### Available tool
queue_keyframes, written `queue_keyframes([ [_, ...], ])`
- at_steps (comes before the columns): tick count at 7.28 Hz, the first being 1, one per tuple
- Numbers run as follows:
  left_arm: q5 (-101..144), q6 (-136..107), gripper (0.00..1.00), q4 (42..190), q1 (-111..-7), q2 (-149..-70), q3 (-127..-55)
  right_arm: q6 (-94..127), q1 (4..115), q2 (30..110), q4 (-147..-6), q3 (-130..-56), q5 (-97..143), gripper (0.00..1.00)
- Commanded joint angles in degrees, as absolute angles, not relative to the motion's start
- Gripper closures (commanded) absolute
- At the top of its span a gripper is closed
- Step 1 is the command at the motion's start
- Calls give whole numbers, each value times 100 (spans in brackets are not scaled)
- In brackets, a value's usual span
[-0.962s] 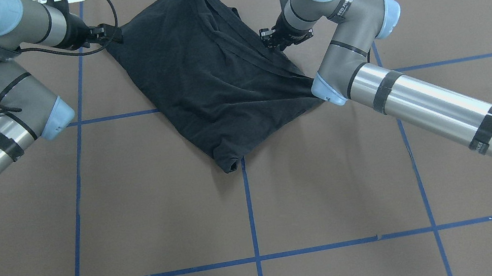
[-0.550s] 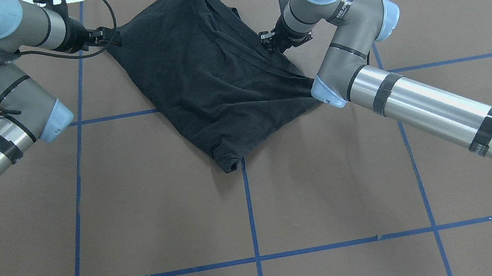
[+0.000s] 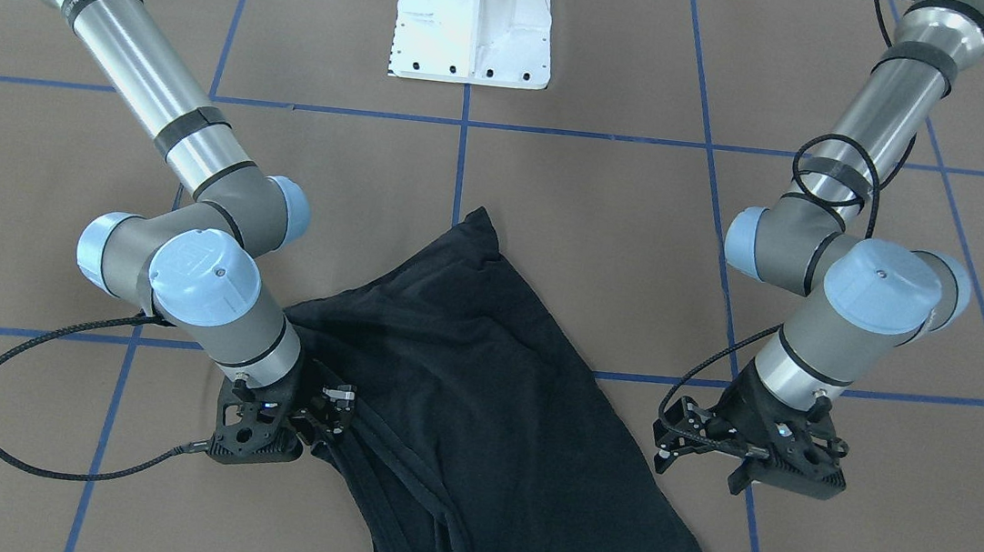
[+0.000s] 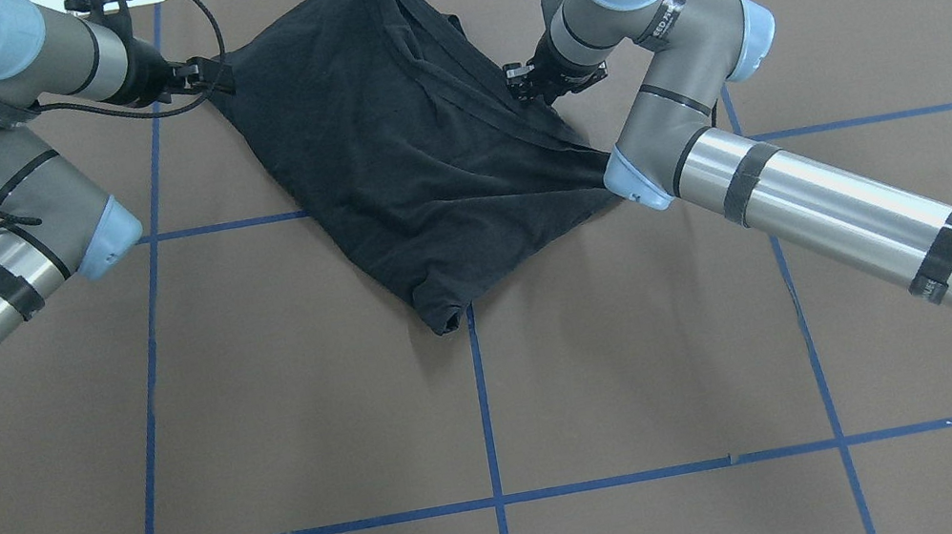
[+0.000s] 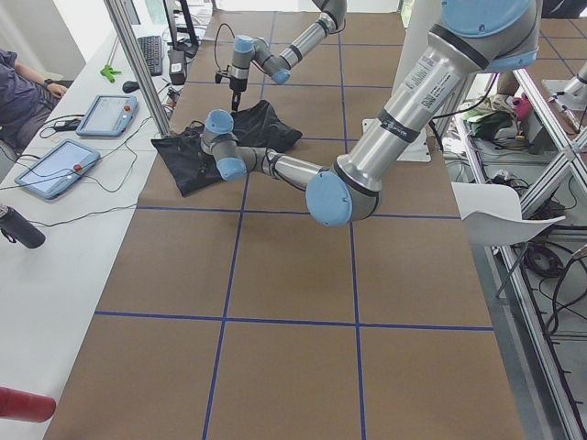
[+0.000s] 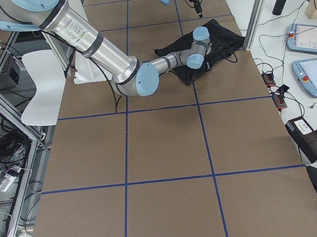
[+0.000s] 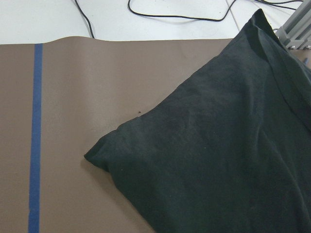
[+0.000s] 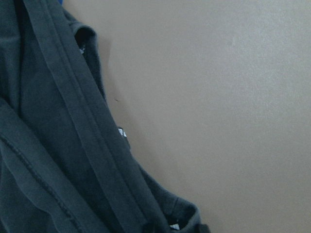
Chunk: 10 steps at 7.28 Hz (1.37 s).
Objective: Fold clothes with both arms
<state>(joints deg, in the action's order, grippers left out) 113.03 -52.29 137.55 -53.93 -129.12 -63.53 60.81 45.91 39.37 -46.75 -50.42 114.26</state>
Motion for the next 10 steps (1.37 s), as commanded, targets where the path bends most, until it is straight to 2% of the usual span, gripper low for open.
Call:
queue_keyframes([
  [1, 11294, -5238, 0, 13755, -5388, -12911, -6354, 6082, 4570, 3964, -4676, -5054, 11426, 53],
  [2, 11294, -5238, 0, 13755, -5388, -12911, -6346, 6082, 4570, 3964, -4676, -5054, 11426, 54],
  [3, 11294, -5238, 0, 13755, -5388, -12911, -6346, 6091, 4553, 3964, -4684, -5054, 11426, 59],
  [4, 11294, -5238, 0, 13755, -5388, -12911, -6346, 6108, 4553, 3964, -4685, -5054, 11434, 87],
  [5, 11294, -5238, 0, 13755, -5388, -12911, -6346, 6152, 4561, 3973, -4693, -5062, 11435, 100],
  [7, 11294, -5238, 0, 13755, -5388, -12911, -6346, 6161, 4588, 4095, -4746, -5263, 11452, 100],
  [8, 11303, -5238, 0, 13755, -5388, -12911, -6346, 6161, 4579, 4409, -5312, -5996, 11452, 100],
  [10, 11311, -5238, 0, 13755, -5361, -12885, -6346, 6187, 4213, 5383, -6840, -8207, 11409, 100],
])
